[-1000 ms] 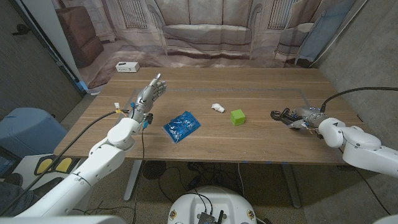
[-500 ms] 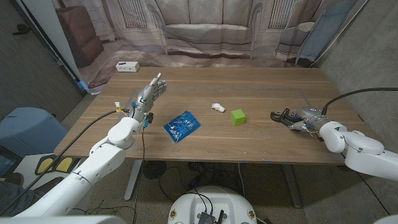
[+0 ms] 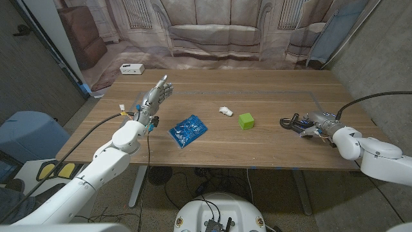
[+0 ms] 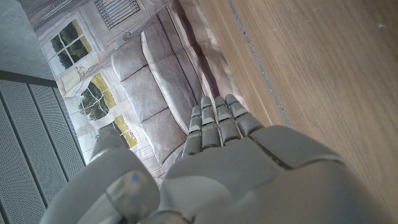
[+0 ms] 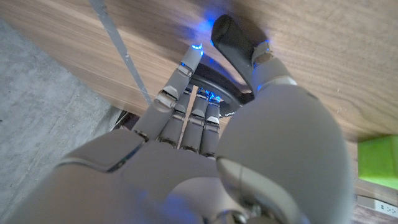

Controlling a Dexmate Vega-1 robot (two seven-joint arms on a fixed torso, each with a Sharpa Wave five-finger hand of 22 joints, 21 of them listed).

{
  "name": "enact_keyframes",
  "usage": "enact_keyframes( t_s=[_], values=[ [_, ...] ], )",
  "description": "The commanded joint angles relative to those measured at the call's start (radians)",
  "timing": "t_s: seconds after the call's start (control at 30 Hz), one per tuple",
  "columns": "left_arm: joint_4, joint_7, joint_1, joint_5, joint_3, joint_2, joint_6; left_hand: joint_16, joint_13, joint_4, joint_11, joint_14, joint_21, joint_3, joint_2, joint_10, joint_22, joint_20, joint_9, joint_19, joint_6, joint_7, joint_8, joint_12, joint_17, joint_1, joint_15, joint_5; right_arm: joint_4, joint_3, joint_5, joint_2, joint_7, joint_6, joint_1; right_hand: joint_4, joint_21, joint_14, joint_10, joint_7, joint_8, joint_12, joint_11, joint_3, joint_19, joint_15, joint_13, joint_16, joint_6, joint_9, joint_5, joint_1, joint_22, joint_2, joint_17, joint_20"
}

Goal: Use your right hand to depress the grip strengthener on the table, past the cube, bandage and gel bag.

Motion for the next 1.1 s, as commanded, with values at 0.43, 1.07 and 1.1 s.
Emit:
enact_keyframes(
  t_s=[0.43,1.07,1.1],
  values=[
    [0.014,-0.006,-0.02,0.0,0.001,-0.003,-0.004,-0.002,0.006,-0.001,0.002,0.006,-0.001,0.007,0.006,0.006,0.006,0.002,0.003,0.011,0.008,0.001,-0.001,-0.005,0.004,0.005,0.002,-0.003,-0.069,0.328,0.15,0.111,-0.337,0.145,-0.245,0.007,0.008,0.099,0.017,-0.034,0.0,-0.002,0.003,0.0,0.006,-0.16,0.004,0.009,0.051,0.004,0.007,0.097,0.004,0.111,0.027,-0.008],
    [0.044,-0.023,-0.044,-0.002,0.011,-0.011,-0.014,-0.002,0.006,-0.001,0.002,0.006,-0.001,0.007,0.006,0.008,0.006,0.002,0.003,0.011,0.01,0.001,-0.001,-0.005,0.004,0.005,0.001,-0.003,-0.091,0.461,0.053,0.301,-0.305,0.26,-0.304,0.011,0.016,0.126,0.028,-0.033,-0.004,-0.008,0.004,-0.009,0.016,-0.159,0.005,0.017,0.061,0.004,0.006,0.092,0.005,0.114,0.033,-0.003],
    [0.044,-0.023,-0.044,-0.002,0.011,-0.011,-0.014,-0.002,0.006,-0.001,0.002,0.007,-0.001,0.007,0.006,0.008,0.006,0.002,0.003,0.011,0.01,0.002,-0.001,-0.005,0.004,0.005,0.0,-0.003,-0.091,0.463,0.046,0.307,-0.302,0.262,-0.304,0.011,0.016,0.129,0.029,-0.033,-0.004,-0.009,0.003,-0.009,0.017,-0.163,0.005,0.018,0.061,0.004,0.007,0.092,0.005,0.114,0.034,-0.002]
  ],
)
